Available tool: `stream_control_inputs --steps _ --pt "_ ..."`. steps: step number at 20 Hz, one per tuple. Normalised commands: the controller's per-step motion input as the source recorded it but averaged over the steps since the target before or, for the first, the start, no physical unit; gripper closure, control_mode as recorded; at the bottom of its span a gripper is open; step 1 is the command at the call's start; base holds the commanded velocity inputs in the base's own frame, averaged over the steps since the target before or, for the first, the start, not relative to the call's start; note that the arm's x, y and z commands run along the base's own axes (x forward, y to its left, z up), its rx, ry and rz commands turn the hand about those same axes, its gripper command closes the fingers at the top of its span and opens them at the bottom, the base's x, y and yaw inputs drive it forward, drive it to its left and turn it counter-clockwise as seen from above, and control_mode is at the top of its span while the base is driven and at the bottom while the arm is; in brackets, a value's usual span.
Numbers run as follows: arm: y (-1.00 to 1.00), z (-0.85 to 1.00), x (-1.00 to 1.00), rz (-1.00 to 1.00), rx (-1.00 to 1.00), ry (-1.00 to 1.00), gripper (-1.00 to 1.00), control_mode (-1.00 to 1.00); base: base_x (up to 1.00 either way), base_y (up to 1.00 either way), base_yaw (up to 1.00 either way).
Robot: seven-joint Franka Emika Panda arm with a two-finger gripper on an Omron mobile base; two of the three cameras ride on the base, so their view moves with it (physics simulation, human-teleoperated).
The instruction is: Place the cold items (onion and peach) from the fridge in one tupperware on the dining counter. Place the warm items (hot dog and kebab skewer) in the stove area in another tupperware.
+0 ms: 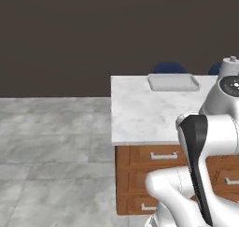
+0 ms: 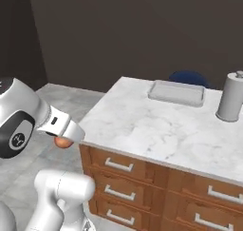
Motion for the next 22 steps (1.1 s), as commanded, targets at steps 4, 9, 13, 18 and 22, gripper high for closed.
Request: stream_control_inputs --steps 4,9,13,18,22 --pt "0.0 0.0 0.0 0.0 0.0 0.0 1.0 1.0 0.18 1.0 -0.48" --pt "0.0 0.0 0.0 0.0 0.0 0.0 1.0 1.0 0.05 1.0 -0.44" --pt "0.0 0.0 0.0 0.0 0.0 0.0 1.0 1.0 0.12 1.0 -0.46" --pt "0.0 0.0 0.0 0.0 0.0 0.0 1.0 1.0 0.15 1.0 -0.47" --pt "0.0 0.0 0.0 0.0 0.0 0.0 1.0 1.0 0.31 1.0 -0.48"
